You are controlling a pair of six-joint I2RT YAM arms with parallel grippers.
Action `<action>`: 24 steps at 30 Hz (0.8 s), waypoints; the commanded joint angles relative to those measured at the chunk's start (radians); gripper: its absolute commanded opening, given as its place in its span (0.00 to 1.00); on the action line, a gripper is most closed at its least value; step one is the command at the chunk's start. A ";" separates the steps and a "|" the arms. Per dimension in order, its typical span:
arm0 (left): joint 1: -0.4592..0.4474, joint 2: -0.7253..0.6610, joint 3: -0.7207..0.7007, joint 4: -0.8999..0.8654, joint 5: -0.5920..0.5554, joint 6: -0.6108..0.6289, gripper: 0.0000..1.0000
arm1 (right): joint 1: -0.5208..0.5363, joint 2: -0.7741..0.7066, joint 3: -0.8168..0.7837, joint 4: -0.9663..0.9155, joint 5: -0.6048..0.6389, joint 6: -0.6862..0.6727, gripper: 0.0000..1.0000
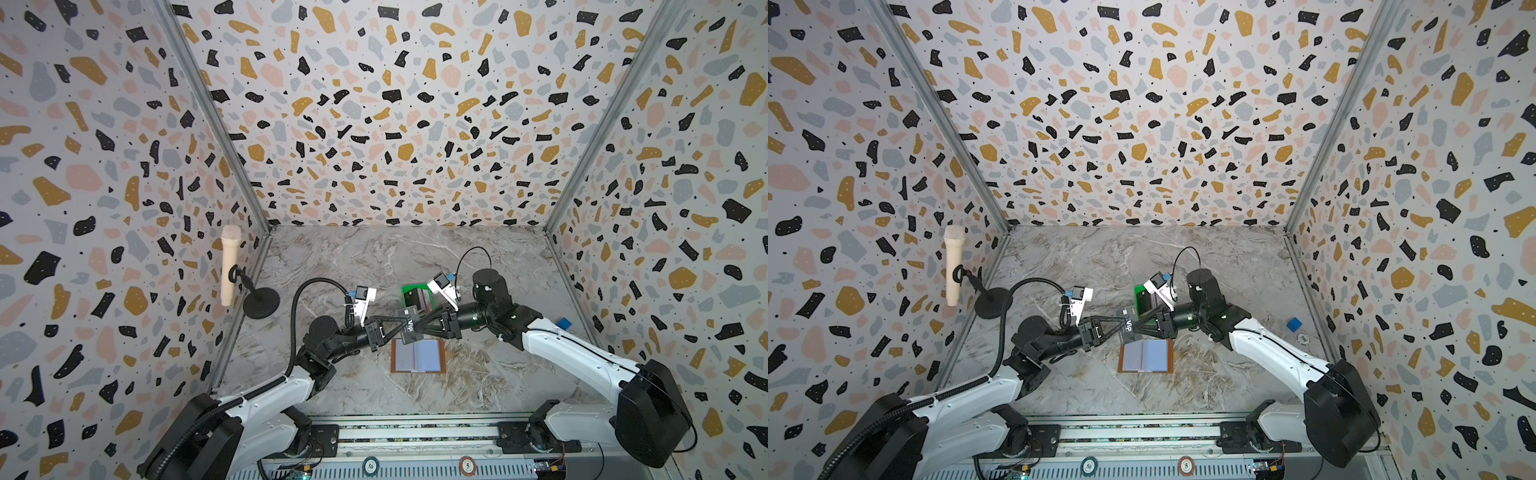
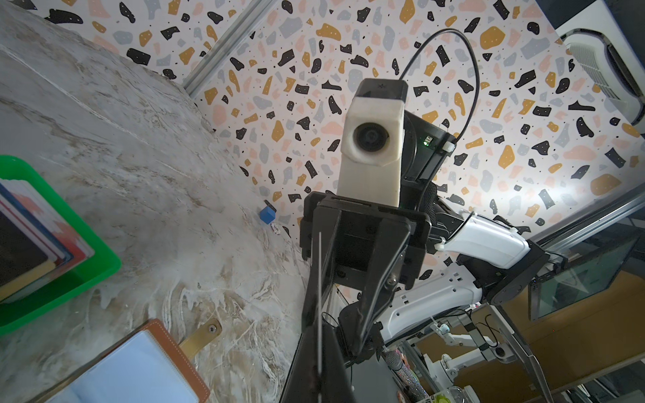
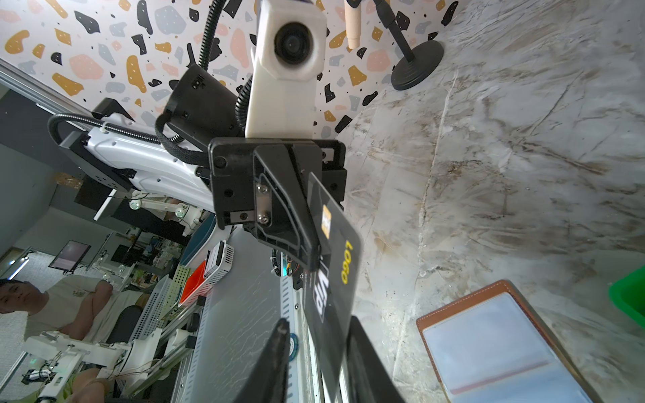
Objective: Insert credit cards into a card holder
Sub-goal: Pick up the credit card from the storage box.
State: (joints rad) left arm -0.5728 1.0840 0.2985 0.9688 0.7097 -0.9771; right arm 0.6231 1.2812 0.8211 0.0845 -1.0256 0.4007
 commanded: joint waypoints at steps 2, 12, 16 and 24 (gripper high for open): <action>-0.006 -0.001 -0.013 0.038 0.019 0.021 0.00 | 0.004 -0.006 0.015 0.032 -0.021 -0.001 0.28; -0.009 0.009 -0.013 0.029 0.015 0.029 0.00 | 0.005 0.018 0.030 0.047 -0.030 0.008 0.23; -0.015 0.022 -0.012 0.016 0.005 0.033 0.00 | 0.015 0.029 0.033 0.060 -0.031 0.015 0.13; -0.007 -0.010 -0.092 -0.114 -0.210 0.038 0.28 | -0.001 -0.020 -0.094 0.085 0.153 0.121 0.00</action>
State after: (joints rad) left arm -0.5808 1.0931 0.2558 0.8940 0.6018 -0.9489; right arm 0.6300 1.3094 0.7826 0.1383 -0.9497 0.4641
